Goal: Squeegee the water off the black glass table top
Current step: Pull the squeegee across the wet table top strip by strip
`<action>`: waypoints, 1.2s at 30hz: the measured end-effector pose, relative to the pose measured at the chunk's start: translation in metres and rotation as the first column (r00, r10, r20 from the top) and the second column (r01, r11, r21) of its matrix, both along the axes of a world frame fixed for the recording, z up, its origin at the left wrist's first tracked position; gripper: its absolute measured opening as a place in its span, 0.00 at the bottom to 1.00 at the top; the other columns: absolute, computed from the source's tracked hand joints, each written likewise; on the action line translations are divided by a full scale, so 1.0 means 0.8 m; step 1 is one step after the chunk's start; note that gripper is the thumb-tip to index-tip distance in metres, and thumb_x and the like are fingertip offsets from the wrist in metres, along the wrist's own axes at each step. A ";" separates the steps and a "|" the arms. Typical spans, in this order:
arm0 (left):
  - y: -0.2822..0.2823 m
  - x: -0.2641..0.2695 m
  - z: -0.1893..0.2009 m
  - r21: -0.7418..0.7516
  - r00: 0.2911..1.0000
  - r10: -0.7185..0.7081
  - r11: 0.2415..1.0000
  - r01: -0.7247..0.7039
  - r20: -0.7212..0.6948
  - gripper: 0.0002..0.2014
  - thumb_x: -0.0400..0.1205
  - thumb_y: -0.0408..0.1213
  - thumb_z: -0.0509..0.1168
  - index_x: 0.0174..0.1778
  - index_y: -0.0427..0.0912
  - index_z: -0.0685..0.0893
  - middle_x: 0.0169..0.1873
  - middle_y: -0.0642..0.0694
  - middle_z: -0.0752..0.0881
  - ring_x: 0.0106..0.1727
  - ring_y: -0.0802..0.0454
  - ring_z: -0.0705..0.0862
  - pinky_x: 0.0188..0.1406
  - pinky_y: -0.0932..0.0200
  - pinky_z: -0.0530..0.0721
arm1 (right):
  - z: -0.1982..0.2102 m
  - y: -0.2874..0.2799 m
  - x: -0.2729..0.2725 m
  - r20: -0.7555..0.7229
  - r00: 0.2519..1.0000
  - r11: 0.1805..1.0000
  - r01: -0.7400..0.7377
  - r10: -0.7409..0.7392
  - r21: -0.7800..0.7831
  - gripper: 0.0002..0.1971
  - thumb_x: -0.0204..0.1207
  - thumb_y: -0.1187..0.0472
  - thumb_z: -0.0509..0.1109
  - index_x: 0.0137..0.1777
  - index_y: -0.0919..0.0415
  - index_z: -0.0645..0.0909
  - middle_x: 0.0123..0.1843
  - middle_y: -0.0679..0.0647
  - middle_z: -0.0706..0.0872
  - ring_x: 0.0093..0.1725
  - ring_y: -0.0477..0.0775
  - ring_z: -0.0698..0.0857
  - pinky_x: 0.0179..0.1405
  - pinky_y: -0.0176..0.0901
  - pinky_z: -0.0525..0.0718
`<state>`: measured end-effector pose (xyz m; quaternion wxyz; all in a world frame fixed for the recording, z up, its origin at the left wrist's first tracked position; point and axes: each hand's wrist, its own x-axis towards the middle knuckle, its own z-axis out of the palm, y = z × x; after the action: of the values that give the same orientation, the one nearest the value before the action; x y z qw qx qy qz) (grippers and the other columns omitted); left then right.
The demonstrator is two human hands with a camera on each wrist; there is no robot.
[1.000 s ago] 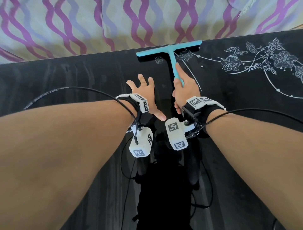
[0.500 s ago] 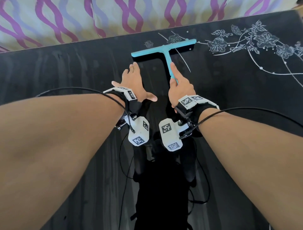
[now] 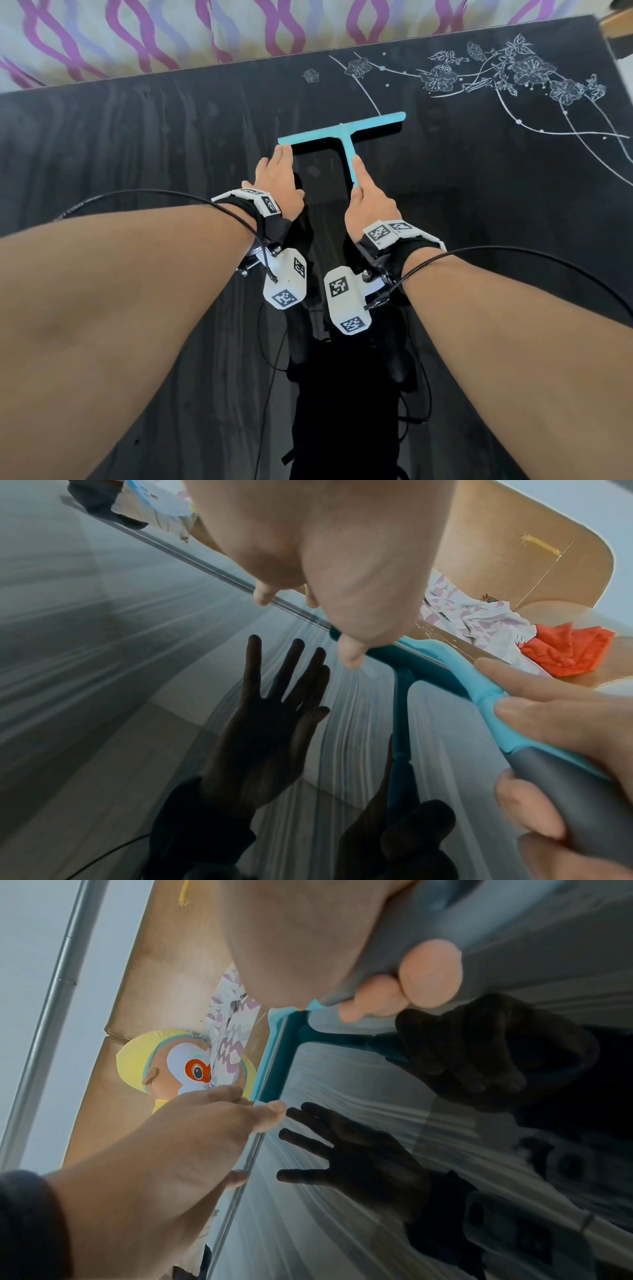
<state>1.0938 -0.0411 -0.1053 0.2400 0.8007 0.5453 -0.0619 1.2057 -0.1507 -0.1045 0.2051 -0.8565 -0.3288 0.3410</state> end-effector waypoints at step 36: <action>-0.343 -0.158 0.012 -0.143 0.951 -0.077 0.989 0.035 -0.300 0.75 0.51 0.59 0.84 0.83 0.57 0.35 0.83 0.45 0.34 0.81 0.29 0.47 0.74 0.28 0.65 | 0.012 -0.347 -0.136 -0.021 0.999 0.999 0.028 -0.029 -0.035 0.28 0.89 0.52 0.48 0.83 0.29 0.43 0.31 0.51 0.78 0.28 0.48 0.77 0.27 0.42 0.69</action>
<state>0.9675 -0.3158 -0.0954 0.2052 0.7784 0.5476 -0.2285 1.0965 -0.4280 -0.0953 0.1986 -0.8608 -0.3086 0.3527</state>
